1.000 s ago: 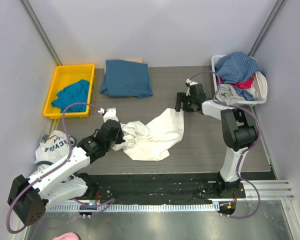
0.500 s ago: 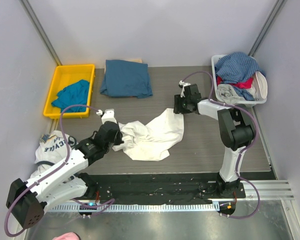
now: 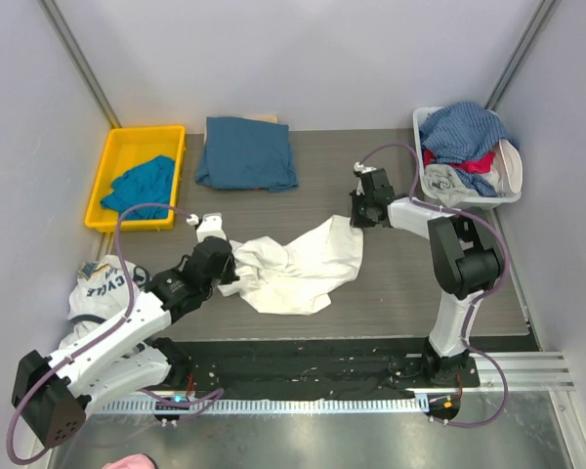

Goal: Fold and stack the t-shirts
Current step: Flatten the tshirt out

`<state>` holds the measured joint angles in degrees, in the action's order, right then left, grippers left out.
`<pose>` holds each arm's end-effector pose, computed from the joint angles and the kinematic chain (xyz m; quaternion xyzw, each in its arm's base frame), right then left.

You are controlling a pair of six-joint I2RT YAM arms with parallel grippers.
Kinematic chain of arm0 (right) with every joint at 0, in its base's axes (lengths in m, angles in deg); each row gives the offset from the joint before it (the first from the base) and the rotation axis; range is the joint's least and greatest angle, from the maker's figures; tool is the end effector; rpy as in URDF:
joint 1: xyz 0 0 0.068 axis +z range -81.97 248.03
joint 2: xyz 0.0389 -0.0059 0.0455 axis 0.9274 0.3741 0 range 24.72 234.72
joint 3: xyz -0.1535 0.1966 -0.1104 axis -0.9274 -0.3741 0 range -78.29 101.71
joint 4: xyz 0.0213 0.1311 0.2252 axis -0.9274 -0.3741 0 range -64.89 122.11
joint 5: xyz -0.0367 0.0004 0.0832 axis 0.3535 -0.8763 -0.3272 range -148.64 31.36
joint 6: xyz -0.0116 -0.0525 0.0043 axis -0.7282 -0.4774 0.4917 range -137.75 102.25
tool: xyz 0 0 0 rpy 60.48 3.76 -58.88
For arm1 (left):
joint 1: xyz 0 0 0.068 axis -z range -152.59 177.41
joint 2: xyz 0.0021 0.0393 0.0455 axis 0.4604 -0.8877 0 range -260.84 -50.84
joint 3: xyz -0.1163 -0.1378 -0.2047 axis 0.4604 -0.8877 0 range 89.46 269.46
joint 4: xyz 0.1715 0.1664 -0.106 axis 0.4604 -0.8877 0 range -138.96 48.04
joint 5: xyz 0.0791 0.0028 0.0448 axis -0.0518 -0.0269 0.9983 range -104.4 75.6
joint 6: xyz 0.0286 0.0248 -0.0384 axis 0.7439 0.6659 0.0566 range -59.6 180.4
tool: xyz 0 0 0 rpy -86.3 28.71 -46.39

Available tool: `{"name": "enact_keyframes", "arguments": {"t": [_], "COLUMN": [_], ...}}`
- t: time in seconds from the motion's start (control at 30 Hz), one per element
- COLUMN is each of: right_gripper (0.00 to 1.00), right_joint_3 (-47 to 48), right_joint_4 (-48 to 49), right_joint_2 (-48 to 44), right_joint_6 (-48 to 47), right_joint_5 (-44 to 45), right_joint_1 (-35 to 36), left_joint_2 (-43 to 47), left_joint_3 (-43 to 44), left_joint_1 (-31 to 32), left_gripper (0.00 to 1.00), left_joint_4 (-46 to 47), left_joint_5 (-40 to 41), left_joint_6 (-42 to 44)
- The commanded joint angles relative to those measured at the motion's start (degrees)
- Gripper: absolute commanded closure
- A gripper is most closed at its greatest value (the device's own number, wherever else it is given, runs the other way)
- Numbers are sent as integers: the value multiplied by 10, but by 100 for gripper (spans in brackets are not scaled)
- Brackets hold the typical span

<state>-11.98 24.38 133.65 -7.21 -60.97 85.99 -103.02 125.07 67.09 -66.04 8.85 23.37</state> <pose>0.3767 0.1236 0.1571 -0.0677 0.9381 0.1020 0.3239 0.1560 -0.1112 0.2402 -0.0636 0.8917 -0.1103 0.4343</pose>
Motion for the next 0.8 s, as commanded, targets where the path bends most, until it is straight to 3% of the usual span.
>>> {"name": "enact_keyframes", "arguments": {"t": [0.0,0.17,0.37,0.6,0.77], "right_gripper": [99,99,99,99,99], "right_joint_3": [-25,-34,-22,-16,13], "right_joint_4": [-41,-55,-86,-105,-120], "right_joint_2": [-103,-213,-314,-393,-435], "right_joint_6": [12,29,42,39,25], "right_joint_5": [85,209,348,430,437], "right_joint_1": [4,3,2,2,2], "left_joint_2": [21,31,33,49,63], "left_joint_3": [71,143,169,183,210], "left_joint_1": [-1,-2,-2,-3,-3], "left_gripper": [100,100,100,100,100], "left_joint_4": [-48,-87,-109,-135,-154], "left_joint_5": [60,108,138,162,167], "left_joint_6": [34,83,109,122,130]}}
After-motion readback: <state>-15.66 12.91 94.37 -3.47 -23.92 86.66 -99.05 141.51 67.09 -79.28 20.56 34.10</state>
